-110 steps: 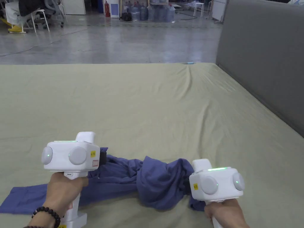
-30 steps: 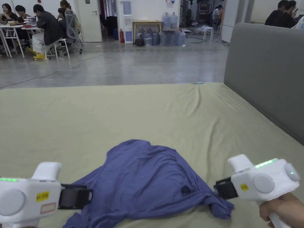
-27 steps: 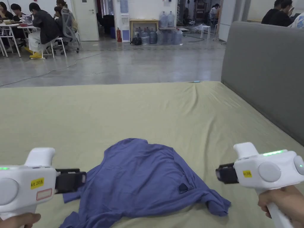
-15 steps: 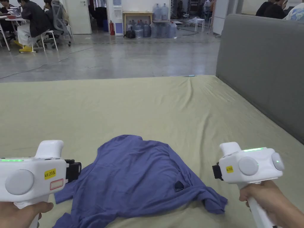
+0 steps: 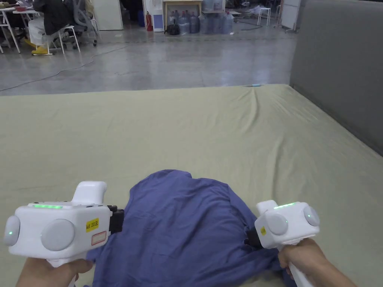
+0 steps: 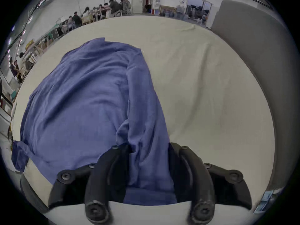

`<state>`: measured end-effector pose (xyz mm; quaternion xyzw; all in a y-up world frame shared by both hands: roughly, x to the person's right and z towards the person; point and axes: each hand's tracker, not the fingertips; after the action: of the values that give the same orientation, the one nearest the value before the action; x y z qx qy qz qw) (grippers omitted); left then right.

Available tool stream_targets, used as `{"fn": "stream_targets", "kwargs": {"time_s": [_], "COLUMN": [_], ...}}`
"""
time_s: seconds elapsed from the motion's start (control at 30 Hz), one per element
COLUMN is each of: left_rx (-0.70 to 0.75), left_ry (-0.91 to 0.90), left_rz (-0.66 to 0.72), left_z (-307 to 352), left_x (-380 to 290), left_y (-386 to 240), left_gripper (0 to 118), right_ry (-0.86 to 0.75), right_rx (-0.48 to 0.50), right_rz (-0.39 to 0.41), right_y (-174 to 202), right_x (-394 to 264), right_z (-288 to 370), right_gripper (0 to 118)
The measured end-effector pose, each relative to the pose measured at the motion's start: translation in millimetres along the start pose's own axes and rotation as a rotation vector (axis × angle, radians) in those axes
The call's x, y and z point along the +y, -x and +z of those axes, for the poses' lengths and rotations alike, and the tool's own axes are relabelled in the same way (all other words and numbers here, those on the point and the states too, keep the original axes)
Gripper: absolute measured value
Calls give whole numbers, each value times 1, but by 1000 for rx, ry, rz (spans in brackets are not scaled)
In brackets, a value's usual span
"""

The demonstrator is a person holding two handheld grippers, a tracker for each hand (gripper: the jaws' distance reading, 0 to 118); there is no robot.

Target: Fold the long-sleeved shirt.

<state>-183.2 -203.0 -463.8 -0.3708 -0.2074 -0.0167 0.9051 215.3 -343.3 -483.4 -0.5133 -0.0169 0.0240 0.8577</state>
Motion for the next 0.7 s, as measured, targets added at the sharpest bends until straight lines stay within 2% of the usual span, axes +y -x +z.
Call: {"fn": "stream_targets", "kwargs": {"time_s": [0.03,0.07,0.1,0.13,0.17,0.2,0.23,0.3,0.4,0.57,0.6,0.7], "left_rx": [13,13,13,25,27,42,57,56,109,144,157,187], "left_ry": [3,5,4,-3,-11,-4,3,11,120,206,218,237], "left_rz": [-4,-11,-17,-20,-17,-13,-3,12,30,19,15,20], "left_z": [-8,-21,-32,-43,-57,-77,-94,-136,-203,-284,-295,-306], "left_x": [6,16,24,33,43,56,66,86,106,107,103,91], "left_y": [2,4,7,10,15,17,21,35,43,53,47,45], "left_gripper": [0,0,0,11,37,80,96,97,97,97,86,77], "right_ry": [-5,-38,-78,-64,-61,-60,-56,-53,-61,-65,-63,-59], "right_rx": [-2,-11,-34,-21,-4,2,7,4,-2,7,14,36], "right_rz": [-6,0,14,14,15,12,20,42,71,101,105,100], "right_y": [-1,-2,-3,-6,-9,-11,-12,-9,-5,-8,-9,-14], "right_x": [1,0,-1,-1,-1,-1,-1,-5,-8,-8,-7,-6], "right_z": [4,11,15,21,21,21,20,15,9,4,4,3], "right_gripper": [33,3,4,4,4,4,4,4,4,4,4,4]}}
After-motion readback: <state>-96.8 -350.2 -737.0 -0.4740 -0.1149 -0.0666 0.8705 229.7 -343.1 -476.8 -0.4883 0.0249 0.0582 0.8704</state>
